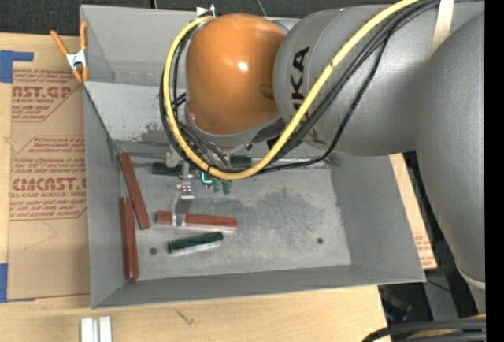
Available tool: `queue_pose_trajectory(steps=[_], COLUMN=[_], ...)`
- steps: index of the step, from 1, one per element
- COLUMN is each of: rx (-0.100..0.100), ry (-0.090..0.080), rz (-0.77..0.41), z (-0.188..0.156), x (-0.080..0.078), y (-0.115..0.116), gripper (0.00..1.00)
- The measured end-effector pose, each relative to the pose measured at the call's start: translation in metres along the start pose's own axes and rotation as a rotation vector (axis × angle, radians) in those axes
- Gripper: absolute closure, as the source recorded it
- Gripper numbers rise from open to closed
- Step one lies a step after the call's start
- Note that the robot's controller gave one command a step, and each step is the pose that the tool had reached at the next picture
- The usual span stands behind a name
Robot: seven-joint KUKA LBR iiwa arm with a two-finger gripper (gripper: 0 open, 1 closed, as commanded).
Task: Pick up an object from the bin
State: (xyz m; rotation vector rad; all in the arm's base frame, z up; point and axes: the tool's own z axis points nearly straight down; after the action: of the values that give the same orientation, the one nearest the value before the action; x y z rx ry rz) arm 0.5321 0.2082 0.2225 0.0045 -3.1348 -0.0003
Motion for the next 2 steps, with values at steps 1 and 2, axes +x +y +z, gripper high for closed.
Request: queue_pose_trajectory(steps=[1, 2], rx=[-0.001, -0.003], ry=[-0.008, -0.013], rz=[0.002, 0.039], z=[-0.005, 0.047], x=[-0.002, 0.015], y=[-0.001, -0.015], gripper=[0.0, 0.0])
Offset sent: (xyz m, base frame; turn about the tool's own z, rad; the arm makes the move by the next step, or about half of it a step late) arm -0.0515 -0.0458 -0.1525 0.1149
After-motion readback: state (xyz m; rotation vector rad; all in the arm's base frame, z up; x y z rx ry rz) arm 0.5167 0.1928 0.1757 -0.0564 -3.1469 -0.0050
